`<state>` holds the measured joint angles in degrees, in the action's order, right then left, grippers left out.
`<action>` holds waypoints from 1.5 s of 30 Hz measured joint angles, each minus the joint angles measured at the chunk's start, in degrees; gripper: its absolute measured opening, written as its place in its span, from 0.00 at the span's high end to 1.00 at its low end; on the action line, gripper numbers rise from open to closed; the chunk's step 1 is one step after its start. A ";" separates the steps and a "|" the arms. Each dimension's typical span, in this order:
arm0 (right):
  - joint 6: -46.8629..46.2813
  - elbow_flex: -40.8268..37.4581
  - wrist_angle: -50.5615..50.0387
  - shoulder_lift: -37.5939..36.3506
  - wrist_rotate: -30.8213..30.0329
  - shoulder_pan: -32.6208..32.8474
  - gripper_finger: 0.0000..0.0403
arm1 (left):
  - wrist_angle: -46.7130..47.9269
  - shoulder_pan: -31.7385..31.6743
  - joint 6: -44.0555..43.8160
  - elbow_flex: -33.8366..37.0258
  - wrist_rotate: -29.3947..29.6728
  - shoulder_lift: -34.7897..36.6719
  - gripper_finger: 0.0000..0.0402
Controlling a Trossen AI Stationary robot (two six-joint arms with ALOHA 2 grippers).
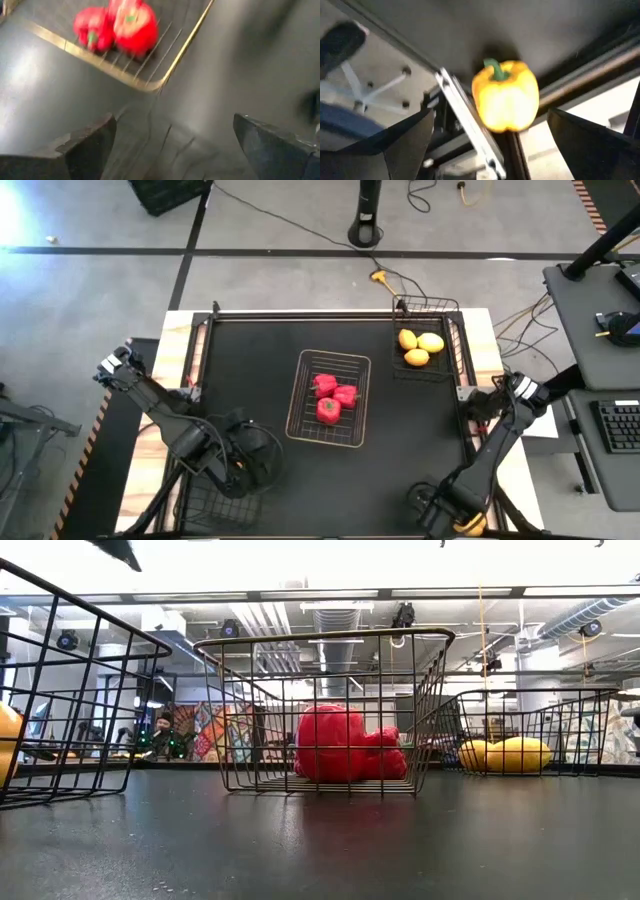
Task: Sort produce into baskets
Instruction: Put the yellow bell pepper into the bottom black wire basket
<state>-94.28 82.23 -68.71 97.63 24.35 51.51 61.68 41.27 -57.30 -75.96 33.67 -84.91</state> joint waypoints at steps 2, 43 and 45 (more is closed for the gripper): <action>0.51 -0.68 0.24 0.28 3.54 -0.06 0.05 | -3.89 -0.23 2.74 -0.35 1.93 -0.02 0.05; 0.80 -24.34 30.46 0.32 14.43 4.63 0.22 | -29.69 -0.41 8.58 6.58 -9.16 -0.21 0.05; -0.40 -22.97 30.21 0.32 14.26 4.60 0.23 | -29.67 -0.41 8.59 6.59 -9.14 -0.21 0.05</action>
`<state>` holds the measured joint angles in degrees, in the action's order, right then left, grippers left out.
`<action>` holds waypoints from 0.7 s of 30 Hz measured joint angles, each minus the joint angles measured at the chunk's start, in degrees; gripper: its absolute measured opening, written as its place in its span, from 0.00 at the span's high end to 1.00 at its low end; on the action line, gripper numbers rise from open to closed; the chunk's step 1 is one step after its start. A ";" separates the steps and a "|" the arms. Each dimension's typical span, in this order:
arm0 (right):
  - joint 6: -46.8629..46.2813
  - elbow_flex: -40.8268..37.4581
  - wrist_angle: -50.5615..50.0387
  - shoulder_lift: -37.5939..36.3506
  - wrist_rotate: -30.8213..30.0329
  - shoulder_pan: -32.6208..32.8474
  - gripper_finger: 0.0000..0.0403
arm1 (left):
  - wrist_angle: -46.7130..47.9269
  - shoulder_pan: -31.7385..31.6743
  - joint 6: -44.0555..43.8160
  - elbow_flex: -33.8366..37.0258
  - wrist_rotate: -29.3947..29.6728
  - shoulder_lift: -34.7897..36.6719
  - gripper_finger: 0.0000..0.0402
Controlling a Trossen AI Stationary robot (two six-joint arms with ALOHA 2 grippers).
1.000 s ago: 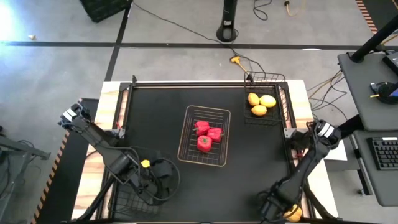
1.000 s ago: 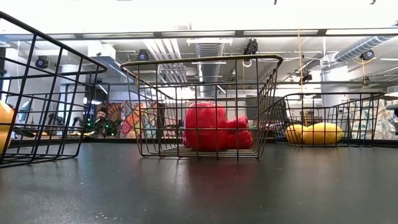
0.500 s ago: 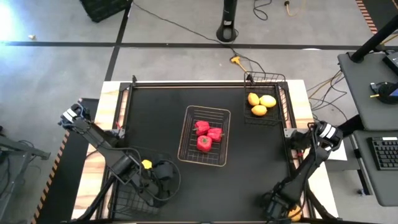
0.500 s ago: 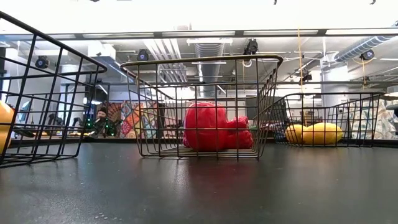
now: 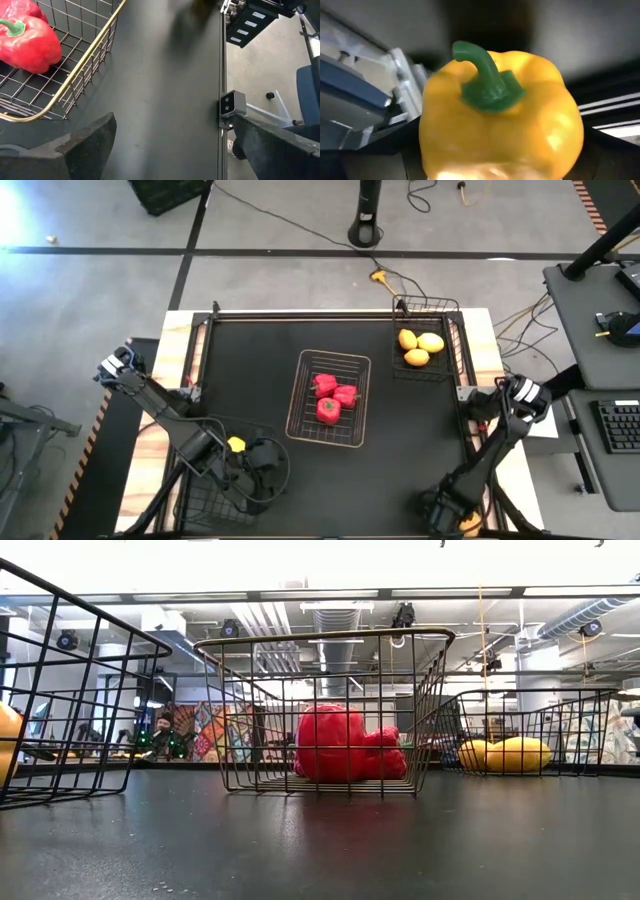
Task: Sort produce into baskets
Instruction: Put the yellow bell pepper into the bottom black wire basket
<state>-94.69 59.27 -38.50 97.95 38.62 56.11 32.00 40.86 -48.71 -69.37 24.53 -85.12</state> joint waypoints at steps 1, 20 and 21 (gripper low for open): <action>-0.51 1.04 -0.34 0.00 -0.53 -0.02 0.23 | 0.01 0.00 0.00 0.01 0.00 0.00 0.05; 37.84 14.56 10.41 2.12 -62.74 -16.57 0.21 | 0.12 0.05 -0.02 0.03 -4.73 0.00 0.05; 39.82 14.51 11.09 2.98 -62.60 -17.56 0.21 | 0.07 0.09 0.00 0.03 -5.55 0.00 0.05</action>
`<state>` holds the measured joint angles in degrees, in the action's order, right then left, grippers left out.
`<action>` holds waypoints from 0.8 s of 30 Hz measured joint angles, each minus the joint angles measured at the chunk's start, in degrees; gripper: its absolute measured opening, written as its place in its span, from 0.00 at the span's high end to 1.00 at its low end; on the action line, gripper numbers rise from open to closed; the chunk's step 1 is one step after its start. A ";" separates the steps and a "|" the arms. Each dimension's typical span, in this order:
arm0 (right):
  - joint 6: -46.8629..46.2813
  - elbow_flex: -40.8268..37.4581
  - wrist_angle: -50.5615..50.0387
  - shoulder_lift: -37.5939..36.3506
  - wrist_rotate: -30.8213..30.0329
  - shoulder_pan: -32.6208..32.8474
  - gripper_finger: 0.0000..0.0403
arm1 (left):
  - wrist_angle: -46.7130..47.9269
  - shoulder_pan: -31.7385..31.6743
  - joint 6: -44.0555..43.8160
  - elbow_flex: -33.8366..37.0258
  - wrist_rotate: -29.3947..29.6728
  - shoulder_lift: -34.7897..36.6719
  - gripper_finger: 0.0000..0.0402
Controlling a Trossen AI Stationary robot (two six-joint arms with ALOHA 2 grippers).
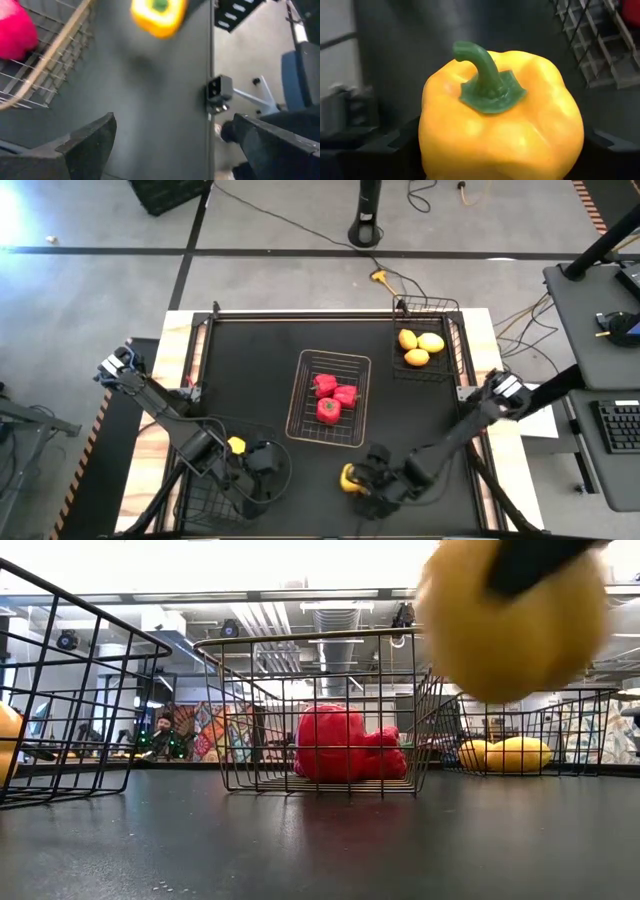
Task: Sort produce into baskets
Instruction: Put the yellow bell pepper into the bottom black wire basket
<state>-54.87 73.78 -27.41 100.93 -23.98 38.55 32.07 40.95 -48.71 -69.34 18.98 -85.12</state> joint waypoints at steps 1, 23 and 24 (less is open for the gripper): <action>1.61 -0.02 1.02 0.94 -0.02 -0.87 0.21 | 0.00 0.02 -0.02 0.00 -0.90 0.00 0.05; 9.57 1.81 27.32 16.51 -0.01 -6.45 0.10 | 2.47 0.61 8.48 0.03 -12.36 0.52 0.05; 9.93 2.52 26.68 16.79 0.02 -6.45 0.10 | 2.52 0.61 8.84 -0.11 -12.52 0.52 0.05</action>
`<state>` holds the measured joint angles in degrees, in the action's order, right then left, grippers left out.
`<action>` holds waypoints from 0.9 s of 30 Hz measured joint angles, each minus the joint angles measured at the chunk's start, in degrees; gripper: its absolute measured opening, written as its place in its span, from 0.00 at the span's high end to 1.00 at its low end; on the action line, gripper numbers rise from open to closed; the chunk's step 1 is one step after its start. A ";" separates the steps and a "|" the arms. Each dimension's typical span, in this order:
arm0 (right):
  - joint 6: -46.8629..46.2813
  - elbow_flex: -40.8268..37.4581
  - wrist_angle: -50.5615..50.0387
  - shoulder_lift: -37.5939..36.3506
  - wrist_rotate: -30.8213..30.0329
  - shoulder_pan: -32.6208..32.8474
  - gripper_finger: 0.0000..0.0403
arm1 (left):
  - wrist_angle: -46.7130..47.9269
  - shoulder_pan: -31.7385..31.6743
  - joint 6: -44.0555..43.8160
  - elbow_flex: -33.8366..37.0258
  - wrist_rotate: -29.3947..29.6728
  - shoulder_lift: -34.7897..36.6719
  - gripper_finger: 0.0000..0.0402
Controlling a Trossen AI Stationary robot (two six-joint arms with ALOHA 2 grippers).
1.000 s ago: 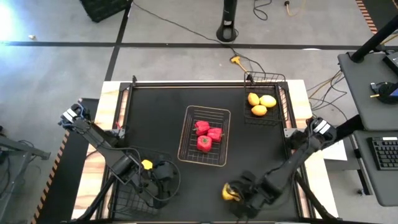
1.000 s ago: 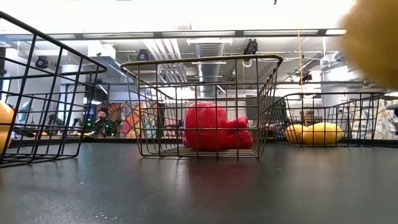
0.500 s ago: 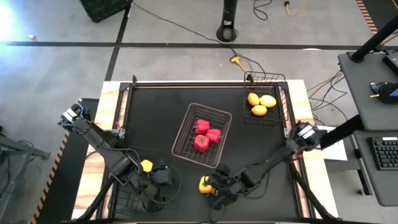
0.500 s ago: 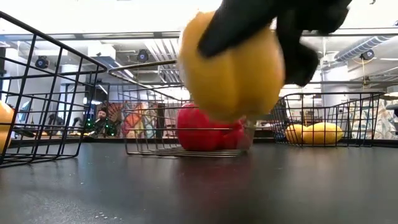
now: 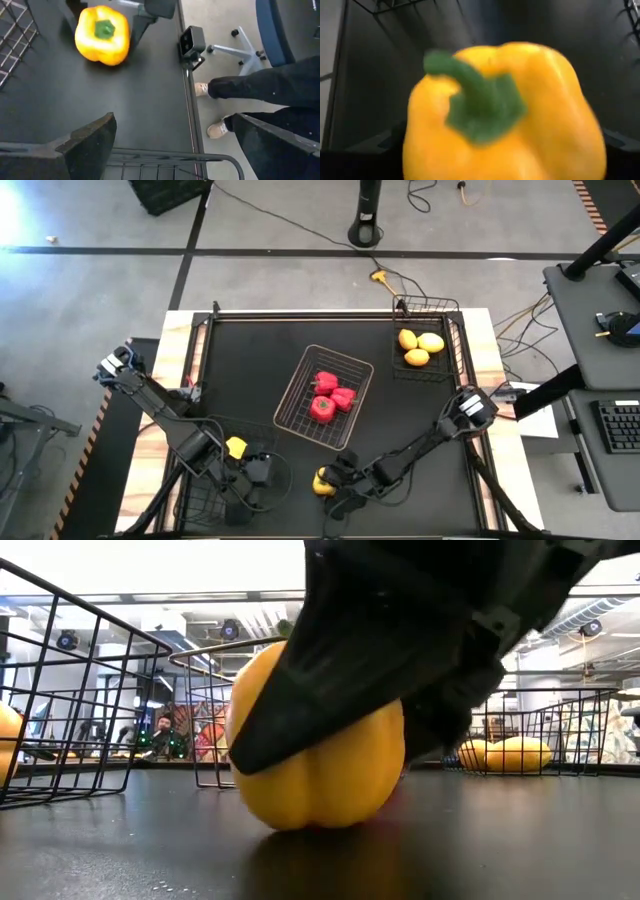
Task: Sort produce into baskets
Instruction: Put the yellow bell pepper into the bottom black wire basket
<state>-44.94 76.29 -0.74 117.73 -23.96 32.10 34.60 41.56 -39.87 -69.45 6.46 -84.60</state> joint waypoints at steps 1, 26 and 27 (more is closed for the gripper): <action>0.42 1.01 -1.30 0.36 0.21 -0.02 0.09 | -0.08 0.00 0.39 -0.08 0.00 0.04 0.05; -4.16 11.85 -20.12 0.10 10.99 -0.26 0.08 | -0.52 -7.28 12.45 -4.77 5.26 -3.47 0.05; -4.43 12.27 -21.50 -0.09 11.06 -0.26 0.08 | -0.72 -7.50 12.48 -4.77 5.78 -3.85 0.05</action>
<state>-49.37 88.57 -22.23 117.64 -12.89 31.83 33.88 34.06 -27.39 -74.22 12.24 -88.44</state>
